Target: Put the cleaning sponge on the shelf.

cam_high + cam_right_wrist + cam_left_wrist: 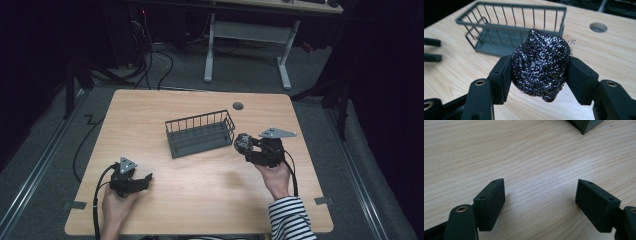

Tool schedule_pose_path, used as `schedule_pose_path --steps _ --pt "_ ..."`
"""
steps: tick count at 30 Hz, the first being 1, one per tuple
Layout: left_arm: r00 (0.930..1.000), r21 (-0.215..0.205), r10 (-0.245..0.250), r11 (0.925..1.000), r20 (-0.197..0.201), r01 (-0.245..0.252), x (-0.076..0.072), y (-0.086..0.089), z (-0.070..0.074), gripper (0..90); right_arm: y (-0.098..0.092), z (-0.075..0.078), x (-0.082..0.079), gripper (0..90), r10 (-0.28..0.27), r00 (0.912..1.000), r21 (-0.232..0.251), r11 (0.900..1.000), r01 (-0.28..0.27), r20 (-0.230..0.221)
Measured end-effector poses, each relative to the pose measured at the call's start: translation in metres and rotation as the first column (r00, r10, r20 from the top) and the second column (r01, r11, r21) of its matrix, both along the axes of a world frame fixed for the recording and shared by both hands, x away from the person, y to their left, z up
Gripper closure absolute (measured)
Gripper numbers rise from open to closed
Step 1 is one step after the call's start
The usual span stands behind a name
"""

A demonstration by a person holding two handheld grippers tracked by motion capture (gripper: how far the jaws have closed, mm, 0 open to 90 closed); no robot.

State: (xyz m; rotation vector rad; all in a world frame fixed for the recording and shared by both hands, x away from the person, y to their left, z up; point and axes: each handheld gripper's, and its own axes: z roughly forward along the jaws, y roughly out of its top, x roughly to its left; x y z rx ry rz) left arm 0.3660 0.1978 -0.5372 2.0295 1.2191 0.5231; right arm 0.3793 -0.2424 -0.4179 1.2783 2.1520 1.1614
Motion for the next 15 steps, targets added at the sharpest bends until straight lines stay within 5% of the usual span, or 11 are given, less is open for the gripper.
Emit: schedule_pose_path --steps 6,15 --pt "1.0 -0.001 -0.001 1.0 -0.001 0.001 0.0 0.0 0.0 24.4 0.008 0.015 0.013 41.4 0.028 0.9996 0.012 1.0 -0.028 -0.007" --pt "1.0 -0.002 -0.001 1.0 -0.001 0.001 0.0 0.0 0.0 24.5 0.035 0.034 0.036 41.3 0.082 0.9966 -0.034 0.996 -0.082 -0.01"
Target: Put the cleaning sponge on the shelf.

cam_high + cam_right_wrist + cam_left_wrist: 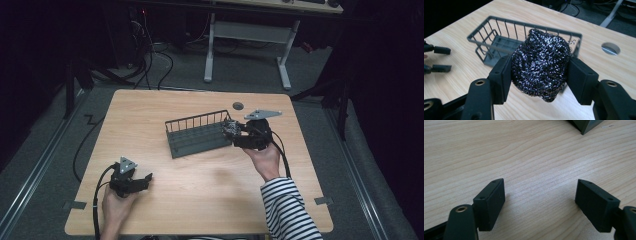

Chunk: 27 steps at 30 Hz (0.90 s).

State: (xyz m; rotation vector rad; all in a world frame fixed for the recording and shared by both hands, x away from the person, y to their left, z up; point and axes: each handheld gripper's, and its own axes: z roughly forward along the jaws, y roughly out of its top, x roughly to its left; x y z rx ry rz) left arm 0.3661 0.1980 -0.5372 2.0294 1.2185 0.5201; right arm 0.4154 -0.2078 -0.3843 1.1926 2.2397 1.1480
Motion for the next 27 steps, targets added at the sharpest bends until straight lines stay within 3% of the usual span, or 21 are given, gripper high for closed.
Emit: schedule_pose_path --steps 2,6,11,20,23,27 --pt "1.0 0.0 0.0 1.0 0.0 0.0 0.0 0.0 0.0 24.5 0.007 0.003 0.006 41.2 0.009 0.9999 -0.004 1.0 -0.009 0.005" --pt "1.0 0.0 0.0 1.0 0.0 0.0 0.0 0.0 0.0 24.5 0.017 0.004 0.017 41.1 -0.034 0.9992 -0.016 0.999 0.034 0.022" --pt "1.0 0.0 0.0 1.0 0.0 0.0 0.0 0.0 0.0 24.5 0.029 -0.002 0.033 41.0 -0.032 0.9995 -0.037 0.999 0.031 -0.01" --pt "1.0 0.0 0.0 1.0 0.0 0.0 0.0 0.0 0.0 24.5 0.042 -0.011 0.058 40.6 -0.034 0.9974 -0.021 0.999 0.033 -0.063" --pt "1.0 -0.001 -0.001 1.0 0.0 0.001 0.0 0.0 0.0 24.5 0.05 -0.02 0.071 40.4 -0.04 0.9945 0.004 0.999 0.041 -0.097" --pt "1.0 -0.001 -0.002 1.0 0.0 0.002 0.0 0.0 0.0 24.5 0.061 -0.029 0.077 40.0 -0.046 0.9924 -0.006 0.999 0.045 -0.114"
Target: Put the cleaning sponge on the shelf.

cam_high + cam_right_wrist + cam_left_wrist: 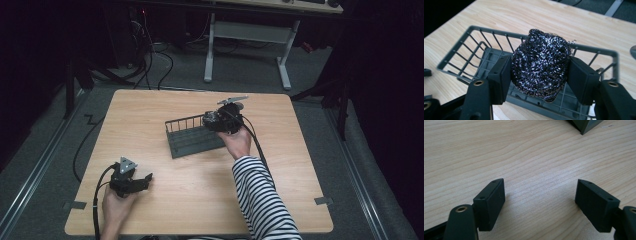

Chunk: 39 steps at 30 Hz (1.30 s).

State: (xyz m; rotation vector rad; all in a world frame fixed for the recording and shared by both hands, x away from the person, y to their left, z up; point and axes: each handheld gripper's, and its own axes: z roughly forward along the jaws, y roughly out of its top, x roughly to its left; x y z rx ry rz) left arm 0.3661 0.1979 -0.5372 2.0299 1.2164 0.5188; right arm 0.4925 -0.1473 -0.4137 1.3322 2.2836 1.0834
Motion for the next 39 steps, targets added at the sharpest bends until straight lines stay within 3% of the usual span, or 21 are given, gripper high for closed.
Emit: schedule_pose_path --steps 13,20,39 --pt "1.0 0.0 0.0 1.0 0.0 0.0 0.0 0.0 0.0 24.5 0.013 -0.02 0.012 35.8 -0.017 0.9991 -0.036 0.999 0.016 -0.038" --pt "1.0 0.001 0.0 1.0 0.0 0.0 0.0 0.0 0.0 24.5 0.012 -0.022 0.013 29.2 -0.013 0.9988 -0.023 1.0 0.012 -0.048" --pt "1.0 -0.001 0.0 1.0 0.0 0.0 0.0 0.0 0.0 24.5 -0.018 0.002 -0.014 34.6 -0.022 0.9984 0.04 0.999 0.02 0.051"
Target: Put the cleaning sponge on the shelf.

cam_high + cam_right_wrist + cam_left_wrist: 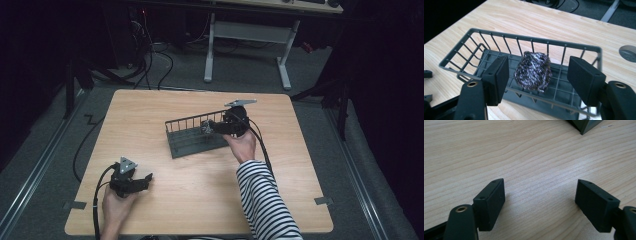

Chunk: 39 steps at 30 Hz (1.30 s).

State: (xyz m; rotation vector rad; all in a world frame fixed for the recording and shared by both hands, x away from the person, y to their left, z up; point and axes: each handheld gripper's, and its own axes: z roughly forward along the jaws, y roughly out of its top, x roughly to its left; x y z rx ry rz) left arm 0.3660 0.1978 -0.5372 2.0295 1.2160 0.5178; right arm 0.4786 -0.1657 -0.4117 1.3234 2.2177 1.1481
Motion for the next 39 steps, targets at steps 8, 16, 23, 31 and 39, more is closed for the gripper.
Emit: schedule_pose_path --steps 8,16,23,31,39 --pt "1.0 0.0 -0.001 1.0 0.0 0.001 0.0 0.0 0.0 24.5 -0.02 0.008 -0.016 36.2 -0.011 0.9996 0.02 1.0 0.011 0.027" --pt "1.0 -0.001 0.0 1.0 0.0 0.0 0.0 0.0 0.0 24.5 -0.028 0.022 -0.033 36.1 0.0 0.9975 0.021 1.0 -0.002 0.071" --pt "1.0 -0.001 0.0 1.0 0.0 0.0 0.0 0.0 0.0 24.5 -0.038 0.023 -0.048 36.4 0.008 0.9967 0.027 1.0 -0.01 0.081" --pt "1.0 -0.001 -0.001 1.0 -0.001 0.001 0.0 0.0 0.0 24.5 -0.065 0.018 -0.066 36.5 -0.034 0.9957 0.04 0.999 0.031 0.086" --pt "1.0 -0.002 -0.003 1.0 0.0 0.003 0.0 0.0 0.0 24.8 -0.086 0.017 -0.081 37.4 -0.063 0.9932 0.067 0.996 0.057 0.098"
